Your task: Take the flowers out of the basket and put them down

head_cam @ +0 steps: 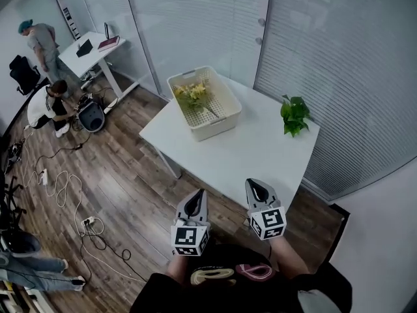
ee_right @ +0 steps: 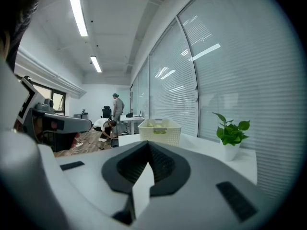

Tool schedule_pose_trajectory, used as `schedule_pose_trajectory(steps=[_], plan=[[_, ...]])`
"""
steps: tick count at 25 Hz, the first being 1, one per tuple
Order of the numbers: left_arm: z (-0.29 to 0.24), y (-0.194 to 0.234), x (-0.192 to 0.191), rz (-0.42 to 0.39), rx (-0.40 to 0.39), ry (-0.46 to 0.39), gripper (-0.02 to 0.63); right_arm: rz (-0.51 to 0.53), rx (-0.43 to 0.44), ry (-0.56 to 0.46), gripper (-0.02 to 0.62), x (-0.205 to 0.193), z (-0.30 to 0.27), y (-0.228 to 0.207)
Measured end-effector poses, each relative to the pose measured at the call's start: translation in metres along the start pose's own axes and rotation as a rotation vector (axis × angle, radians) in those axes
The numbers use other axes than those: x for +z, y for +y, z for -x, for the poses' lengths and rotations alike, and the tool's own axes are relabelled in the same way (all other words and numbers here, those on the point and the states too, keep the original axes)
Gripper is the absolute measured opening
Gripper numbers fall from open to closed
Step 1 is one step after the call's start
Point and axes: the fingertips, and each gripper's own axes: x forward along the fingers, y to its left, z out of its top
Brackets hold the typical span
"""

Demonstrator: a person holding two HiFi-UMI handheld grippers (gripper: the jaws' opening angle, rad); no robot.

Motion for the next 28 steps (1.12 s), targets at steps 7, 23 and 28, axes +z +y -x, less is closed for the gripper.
schedule_pose_trajectory(steps=[7, 23, 28], plan=[[-0.049, 0.052, 0.021, -0.004, -0.058, -0.002, 0.017, -0.011, -0.078, 0.015, 0.009, 0.014, -0.053, -0.004], [-0.122, 0.145, 0.046, 0.014, -0.150, -0.023, 0.017, -0.042, -0.202, 0.049, 0.011, 0.036, -0.151, -0.005], [-0.130, 0.171, 0.054, 0.028, -0.137, -0.030, 0.017, -0.064, -0.202, 0.060, 0.011, 0.041, -0.173, -0.002]])
